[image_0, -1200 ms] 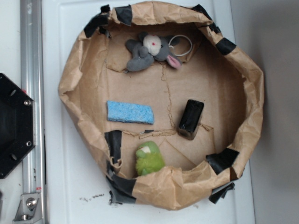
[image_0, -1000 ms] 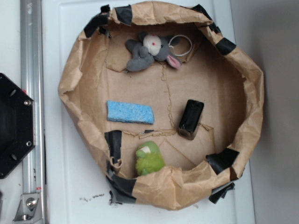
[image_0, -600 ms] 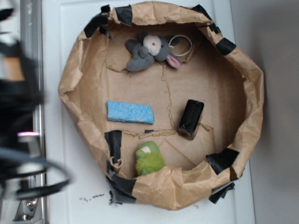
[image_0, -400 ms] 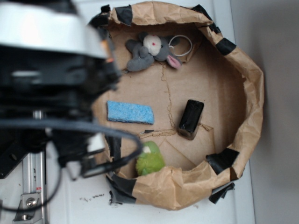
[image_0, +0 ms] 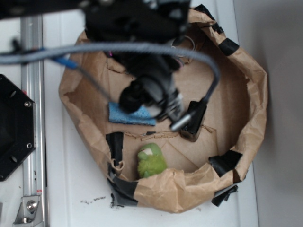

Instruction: Grab the black box.

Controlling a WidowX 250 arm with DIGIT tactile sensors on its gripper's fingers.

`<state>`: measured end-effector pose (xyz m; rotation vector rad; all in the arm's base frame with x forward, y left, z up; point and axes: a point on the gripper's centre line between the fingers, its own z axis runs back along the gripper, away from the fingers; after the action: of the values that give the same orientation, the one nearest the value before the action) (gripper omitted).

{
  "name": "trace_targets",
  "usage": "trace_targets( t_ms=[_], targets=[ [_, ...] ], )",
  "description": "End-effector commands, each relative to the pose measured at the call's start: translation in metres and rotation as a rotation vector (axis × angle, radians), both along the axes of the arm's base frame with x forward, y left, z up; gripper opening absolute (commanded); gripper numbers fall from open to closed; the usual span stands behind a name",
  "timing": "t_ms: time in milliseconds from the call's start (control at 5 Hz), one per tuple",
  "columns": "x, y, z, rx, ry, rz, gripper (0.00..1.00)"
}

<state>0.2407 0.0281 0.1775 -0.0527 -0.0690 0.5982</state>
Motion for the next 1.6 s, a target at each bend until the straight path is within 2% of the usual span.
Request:
trace_targets(
  t_ms=[0, 200, 400, 600, 800, 1400],
  targets=[
    [-0.001, 0.014, -0.043, -0.126, 0.085, 0.417, 1.0],
    [-0.003, -0.003, -0.041, -0.151, 0.0, 0.462, 1.0],
    [0.004, -0.014, -0.035, -0.165, -0.139, 0.426, 1.0],
    [0.013, -0.013, -0.029, -0.19, -0.233, 0.408, 1.0],
    [0.021, -0.008, -0.026, -0.163, -0.237, 0.41, 1.0],
    [0.021, -0.008, -0.026, -0.163, -0.237, 0.41, 1.0]
  ],
)
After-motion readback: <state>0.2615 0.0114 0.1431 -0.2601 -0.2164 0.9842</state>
